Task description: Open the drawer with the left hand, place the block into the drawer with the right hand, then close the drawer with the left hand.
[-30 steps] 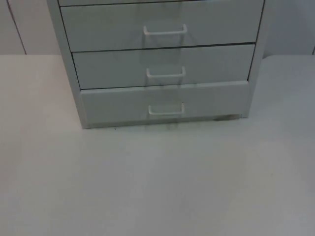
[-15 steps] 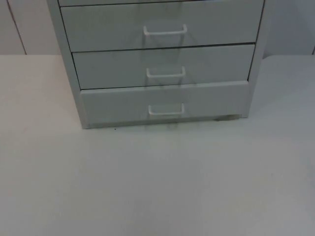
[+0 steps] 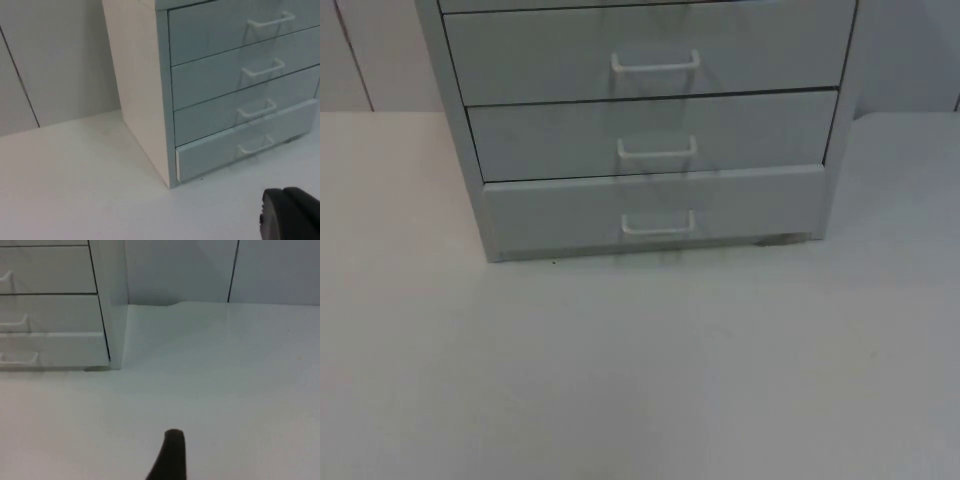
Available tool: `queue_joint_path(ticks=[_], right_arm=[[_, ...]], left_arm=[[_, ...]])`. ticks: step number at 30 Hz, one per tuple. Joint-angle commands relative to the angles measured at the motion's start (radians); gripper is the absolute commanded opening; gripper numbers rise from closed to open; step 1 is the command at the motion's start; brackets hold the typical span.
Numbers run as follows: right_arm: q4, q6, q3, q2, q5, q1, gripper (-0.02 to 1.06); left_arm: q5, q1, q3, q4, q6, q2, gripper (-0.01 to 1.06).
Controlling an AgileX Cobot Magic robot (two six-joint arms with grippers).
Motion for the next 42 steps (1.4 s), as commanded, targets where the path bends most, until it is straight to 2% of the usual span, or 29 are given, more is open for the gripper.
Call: queue_joint_path(ticks=[1,6,11,21,25,28,30,32,34,42], right_arm=[[-0.006,0.025,0.028,-0.033,0.005,-0.003,0.72],[-0.004,0.049,0.059,-0.034,0.019,-0.003,0.72],[-0.054,0.049,0.065,-0.034,0.052,-0.003,0.72],[-0.042,0.034,0.083,-0.034,0.052,-0.003,0.72],[-0.042,0.034,0.083,-0.034,0.052,-0.003,0.72],[-0.042,0.034,0.083,-0.034,0.052,-0.003,0.72],[-0.043,0.032,0.083,-0.034,0.052,-0.003,0.72],[-0.043,0.032,0.083,-0.034,0.052,-0.003,0.72],[-0.043,0.032,0.083,-0.034,0.052,-0.003,0.72],[-0.043,0.031,0.083,-0.034,0.052,-0.003,0.72]], left_arm=[[0.019,0.003,0.018,0.013,-0.015,-0.048,0.0],[0.097,0.003,0.017,0.026,-0.019,-0.048,0.0],[0.097,0.003,0.017,0.02,-0.019,-0.048,0.0],[0.117,0.003,0.014,-0.011,-0.025,-0.048,0.0],[0.161,0.003,0.01,-0.004,-0.038,-0.048,0.0],[0.255,0.003,0.01,0.021,-0.041,-0.048,0.0],[0.285,0.003,0.01,0.046,-0.064,-0.048,0.0],[0.282,0.003,0.01,0.055,-0.069,-0.048,0.0],[0.243,0.003,0.034,0.073,-0.079,-0.048,0.0],[0.243,0.003,0.037,0.067,-0.073,-0.048,0.0]])
